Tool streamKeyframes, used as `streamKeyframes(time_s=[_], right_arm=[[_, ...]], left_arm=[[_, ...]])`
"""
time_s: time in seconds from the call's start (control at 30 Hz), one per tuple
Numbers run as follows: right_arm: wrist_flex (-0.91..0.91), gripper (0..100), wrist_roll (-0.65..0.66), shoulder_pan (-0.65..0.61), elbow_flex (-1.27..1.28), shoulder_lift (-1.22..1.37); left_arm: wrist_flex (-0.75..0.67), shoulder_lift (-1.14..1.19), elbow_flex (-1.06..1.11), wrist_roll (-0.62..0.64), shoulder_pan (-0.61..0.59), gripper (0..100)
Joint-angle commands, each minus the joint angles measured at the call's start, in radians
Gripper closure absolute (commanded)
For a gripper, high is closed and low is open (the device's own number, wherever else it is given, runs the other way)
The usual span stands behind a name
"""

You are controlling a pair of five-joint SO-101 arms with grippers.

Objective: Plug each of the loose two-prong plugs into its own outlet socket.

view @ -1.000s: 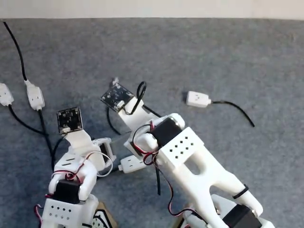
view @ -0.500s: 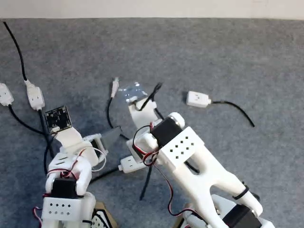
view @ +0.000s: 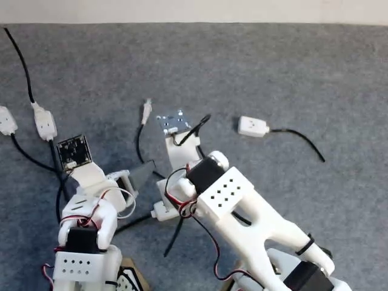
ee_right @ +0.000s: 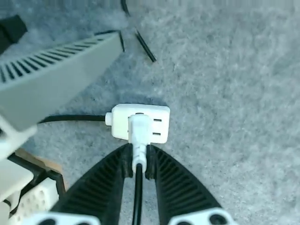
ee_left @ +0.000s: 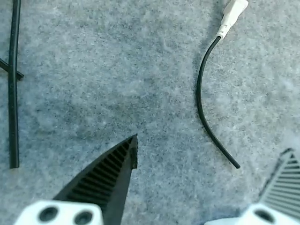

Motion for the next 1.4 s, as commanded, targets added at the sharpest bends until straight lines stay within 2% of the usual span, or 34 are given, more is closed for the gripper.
streamKeyframes(time_s=[0.0,0.33,0.6,1.03,1.37], right_arm=[[-0.013,99.2,-0.006,-0.001,0.018,-0.004],[-0.047,99.2,-0.006,0.004,0.068,-0.004],[-0.047,99.2,-0.005,0.087,0.068,-0.004],[-0.047,99.2,-0.005,0.082,0.07,-0.002],[-0.045,99.4,-0.014,0.082,0.059,0.154]], left_arm=[[-0.017,-0.002,-0.004,0.009,-0.012,57],[-0.015,-0.002,-0.004,0.009,-0.01,57],[-0.012,-0.002,-0.004,0.009,-0.01,57],[-0.012,-0.002,-0.004,0.009,-0.01,57],[-0.012,-0.002,-0.004,0.009,-0.01,57]])
